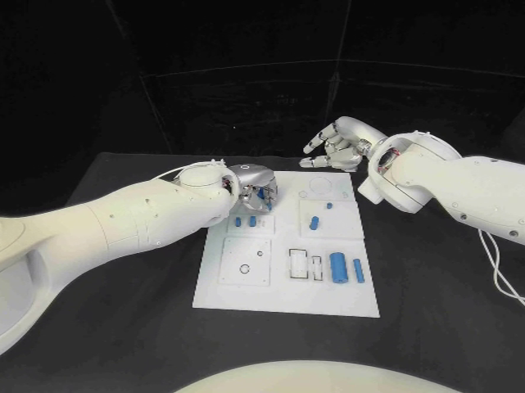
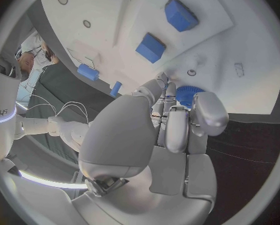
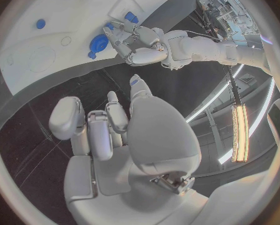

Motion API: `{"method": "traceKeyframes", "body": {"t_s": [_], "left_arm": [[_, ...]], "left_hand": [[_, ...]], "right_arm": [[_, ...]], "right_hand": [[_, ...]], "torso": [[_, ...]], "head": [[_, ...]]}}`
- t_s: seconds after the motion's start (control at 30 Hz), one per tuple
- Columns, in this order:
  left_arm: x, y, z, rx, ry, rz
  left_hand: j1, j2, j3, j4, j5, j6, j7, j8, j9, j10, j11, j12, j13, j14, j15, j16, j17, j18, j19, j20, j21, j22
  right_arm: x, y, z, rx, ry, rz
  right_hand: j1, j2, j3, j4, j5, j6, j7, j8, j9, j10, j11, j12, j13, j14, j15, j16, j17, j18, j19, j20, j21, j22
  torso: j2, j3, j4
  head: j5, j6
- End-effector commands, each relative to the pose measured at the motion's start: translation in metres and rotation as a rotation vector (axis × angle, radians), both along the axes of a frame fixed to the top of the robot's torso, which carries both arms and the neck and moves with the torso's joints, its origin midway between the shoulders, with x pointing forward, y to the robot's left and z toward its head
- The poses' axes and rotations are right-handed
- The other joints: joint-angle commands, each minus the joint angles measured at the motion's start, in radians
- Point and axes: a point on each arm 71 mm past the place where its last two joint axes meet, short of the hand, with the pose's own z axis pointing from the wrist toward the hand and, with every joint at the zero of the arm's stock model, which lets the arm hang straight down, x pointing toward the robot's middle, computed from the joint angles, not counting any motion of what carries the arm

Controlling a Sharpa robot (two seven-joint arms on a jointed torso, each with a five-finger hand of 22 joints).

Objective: Assemble the parts on the task board

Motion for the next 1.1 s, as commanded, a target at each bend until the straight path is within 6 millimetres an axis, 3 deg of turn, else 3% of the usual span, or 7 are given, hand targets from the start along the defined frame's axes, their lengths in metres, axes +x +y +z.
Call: {"method": "traceKeyframes", "body": {"t_s": [0.03,0.27,0.57,0.93,1.1], "left_arm": [[-0.001,0.002,0.011,-0.047,-0.025,0.012],[-0.003,0.02,0.026,-0.09,-0.024,0.038],[-0.002,0.054,0.027,-0.067,-0.005,0.093],[0.001,0.063,0.02,-0.04,0.026,0.108],[0.001,0.063,0.015,-0.035,0.038,0.107]], "left_hand": [[-0.012,-0.002,0.01,-0.001,0.001,0.007,-0.002,-0.003,0.0,0.008,-0.001,-0.006,-0.002,0.026,-0.005,0.003,-0.002,-0.015,0.002,-0.002,0.006,0.002],[-0.026,-0.01,0.026,-0.007,0.001,0.013,-0.003,-0.006,-0.001,0.015,-0.002,-0.013,-0.001,0.025,-0.005,0.004,-0.005,-0.016,0.002,-0.002,0.01,0.007],[-0.036,-0.016,0.031,-0.008,0.001,0.018,-0.004,-0.007,-0.001,0.02,-0.003,-0.016,0.0,0.025,-0.006,0.004,-0.006,-0.016,0.003,-0.002,0.012,0.01],[-0.043,-0.019,0.034,-0.008,0.001,0.021,-0.005,-0.007,-0.001,0.023,-0.004,-0.018,0.0,0.025,-0.006,0.004,-0.009,-0.016,0.002,-0.002,0.012,0.011],[-0.046,-0.021,0.035,-0.008,0.001,0.021,-0.005,-0.008,-0.001,0.023,-0.004,-0.019,0.0,0.024,-0.006,0.003,-0.01,-0.016,0.002,-0.002,0.011,0.011]], "right_arm": [[0.0,-0.001,0.001,0.0,-0.001,0.003],[0.0,-0.003,0.001,-0.001,-0.001,-0.001],[0.0,-0.006,0.001,-0.003,0.0,-0.006],[0.001,-0.004,0.001,-0.003,0.001,-0.002],[0.001,-0.004,0.001,-0.002,0.0,-0.001]], "right_hand": [[0.0,0.011,-0.006,0.001,0.005,-0.004,0.0,0.007,-0.001,-0.006,-0.003,-0.002,0.0,0.067,-0.007,-0.005,0.092,0.016,-0.004,-0.001,-0.003,0.0],[0.0,0.011,-0.006,0.001,0.005,-0.004,0.0,0.007,-0.001,-0.006,-0.003,-0.002,0.0,0.067,-0.007,-0.005,0.092,0.016,-0.004,-0.001,-0.003,0.0],[0.0,0.011,-0.006,0.001,0.005,-0.004,0.0,0.007,-0.001,-0.006,-0.003,-0.002,0.0,0.067,-0.007,-0.005,0.092,0.016,-0.004,-0.001,-0.003,0.0],[0.0,0.011,-0.006,0.001,0.005,-0.004,0.0,0.007,-0.001,-0.006,-0.003,-0.002,0.0,0.067,-0.007,-0.005,0.092,0.016,-0.004,-0.001,-0.003,0.0],[0.0,0.011,-0.006,0.001,0.005,-0.004,0.0,0.007,-0.001,-0.006,-0.003,-0.002,0.0,0.067,-0.007,-0.005,0.092,0.016,-0.004,-0.001,-0.003,0.0]], "torso": [[-0.001,0.0001,0.0024],[0.0,0.0002,0.0018],[0.001,-0.0011,0.0006],[0.001,0.0,-0.0046],[0.001,0.0,-0.0023]], "head": [[0.002,0.001],[0.008,0.001],[0.011,0.002],[0.019,0.001],[0.017,-0.001]]}}
